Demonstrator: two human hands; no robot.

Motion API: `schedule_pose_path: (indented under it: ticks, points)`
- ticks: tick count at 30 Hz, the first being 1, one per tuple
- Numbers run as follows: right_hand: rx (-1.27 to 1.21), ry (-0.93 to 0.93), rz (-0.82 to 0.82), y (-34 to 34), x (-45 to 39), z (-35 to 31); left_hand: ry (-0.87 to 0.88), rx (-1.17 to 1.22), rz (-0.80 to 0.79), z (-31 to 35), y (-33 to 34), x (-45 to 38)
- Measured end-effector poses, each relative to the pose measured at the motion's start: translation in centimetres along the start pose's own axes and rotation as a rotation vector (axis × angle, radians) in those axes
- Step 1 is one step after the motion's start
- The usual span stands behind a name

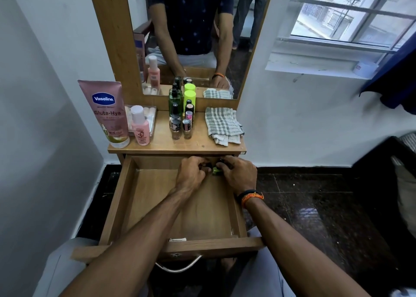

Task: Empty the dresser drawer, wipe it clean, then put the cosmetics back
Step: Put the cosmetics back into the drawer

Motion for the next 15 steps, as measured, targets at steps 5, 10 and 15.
schedule_pose_path:
  ticks: [5, 10, 15]
  points:
    - [-0.031, 0.008, -0.015, 0.22, -0.07, 0.28, 0.046, -0.043, -0.002, 0.6, -0.05, -0.17]
    - [-0.017, -0.001, -0.005, 0.16, -0.01, 0.23, 0.053, -0.07, 0.036, 0.65, -0.12, 0.08]
    - [-0.014, -0.004, -0.004, 0.14, 0.09, 0.31, 0.082, -0.021, 0.081, 0.68, -0.11, 0.64]
Point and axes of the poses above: each hand's wrist, its own x-axis away from the middle knuckle, its own y-axis out of the palm, z = x × y, the point moved 9 cm from there along -x, towards the middle knuckle, and after that the axes turned 5 degrees about -x, right-handed, at the moved point
